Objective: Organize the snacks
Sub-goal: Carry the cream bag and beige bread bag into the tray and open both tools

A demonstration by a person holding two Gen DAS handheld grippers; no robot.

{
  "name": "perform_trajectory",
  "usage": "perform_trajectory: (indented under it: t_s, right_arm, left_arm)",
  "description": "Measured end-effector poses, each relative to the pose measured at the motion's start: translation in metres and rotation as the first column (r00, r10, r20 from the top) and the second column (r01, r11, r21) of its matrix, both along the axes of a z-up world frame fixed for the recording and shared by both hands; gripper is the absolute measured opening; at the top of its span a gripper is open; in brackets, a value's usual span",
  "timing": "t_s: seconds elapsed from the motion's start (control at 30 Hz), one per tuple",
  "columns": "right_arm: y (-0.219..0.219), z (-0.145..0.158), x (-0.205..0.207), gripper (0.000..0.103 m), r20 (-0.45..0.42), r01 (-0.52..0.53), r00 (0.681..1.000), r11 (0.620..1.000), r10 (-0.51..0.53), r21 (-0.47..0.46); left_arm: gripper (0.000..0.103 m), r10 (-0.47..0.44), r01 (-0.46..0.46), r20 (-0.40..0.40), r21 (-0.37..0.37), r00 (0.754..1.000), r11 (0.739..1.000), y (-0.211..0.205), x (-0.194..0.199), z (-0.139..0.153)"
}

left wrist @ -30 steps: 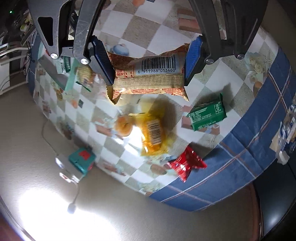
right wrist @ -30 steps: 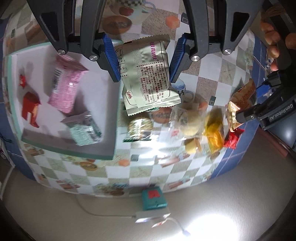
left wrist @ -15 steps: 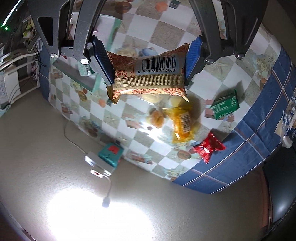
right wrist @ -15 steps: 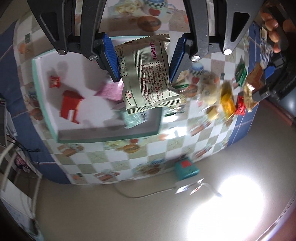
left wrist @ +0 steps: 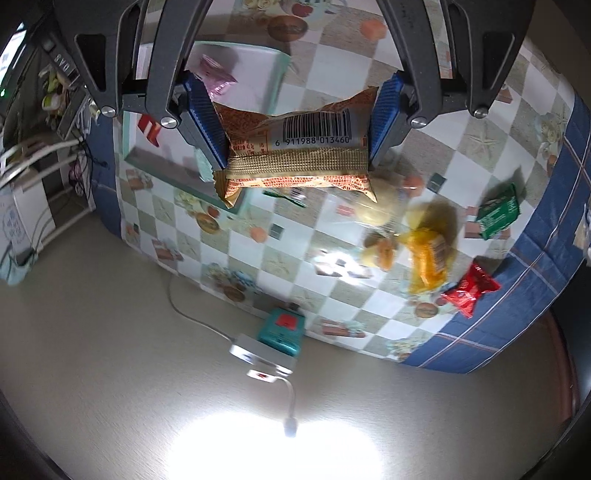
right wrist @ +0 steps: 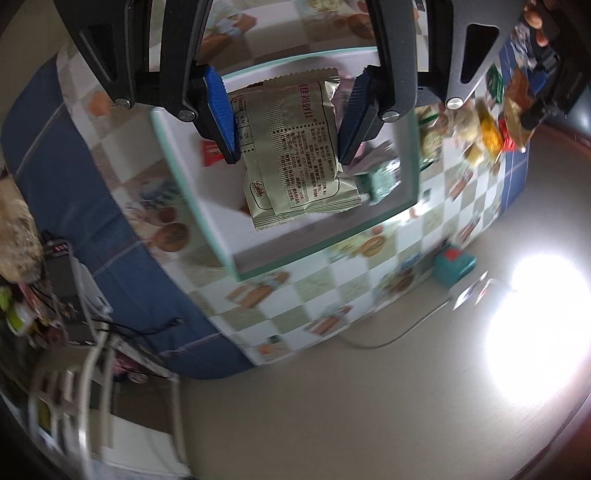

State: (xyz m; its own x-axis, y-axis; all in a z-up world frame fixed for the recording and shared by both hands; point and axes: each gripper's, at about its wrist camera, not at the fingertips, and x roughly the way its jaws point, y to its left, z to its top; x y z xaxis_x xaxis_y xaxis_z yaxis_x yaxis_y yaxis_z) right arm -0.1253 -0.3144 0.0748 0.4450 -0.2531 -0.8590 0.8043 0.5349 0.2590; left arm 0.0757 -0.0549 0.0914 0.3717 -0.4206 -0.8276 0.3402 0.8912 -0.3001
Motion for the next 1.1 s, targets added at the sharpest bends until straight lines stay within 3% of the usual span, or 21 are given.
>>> perform_trajectory:
  t_s: [0.2,0.4,0.6,0.7,0.83,1.1]
  right_arm:
    - [-0.023,-0.007,-0.024,0.057,-0.02,0.07,0.997,0.997,-0.07,0.016]
    - [-0.032,-0.013,-0.031,0.057,-0.03,0.096,0.995,0.995,-0.094,0.038]
    - [-0.027,-0.017,-0.022,0.057,-0.041,0.061,0.997,0.997,-0.06,0.041]
    - [-0.025,-0.033,-0.011,0.057,-0.076,0.035,0.997,0.997,-0.03,0.066]
    - [-0.023,-0.056,-0.001,0.057,-0.133,0.015,0.991,0.994,0.0,0.112]
    - [-0.021,-0.068,0.009,0.057,-0.171,-0.009,0.985,0.992,0.031,0.128]
  left_arm:
    - [0.074,-0.095,0.095,-0.001,0.037,0.995,0.995,-0.041,-0.021,-0.005]
    - [0.074,-0.173,0.171,0.006,0.124,0.985,0.978,-0.076,-0.037,-0.02]
    - [0.074,-0.188,0.185,-0.007,0.194,0.982,0.963,-0.091,-0.035,-0.044]
    - [0.074,-0.179,0.18,-0.025,0.236,0.984,0.955,-0.094,-0.03,-0.061]
    - [0.074,-0.172,0.18,-0.056,0.255,0.984,0.95,-0.098,-0.025,-0.077]
    - [0.074,-0.208,0.225,-0.086,0.312,0.974,0.923,-0.113,-0.027,-0.098]
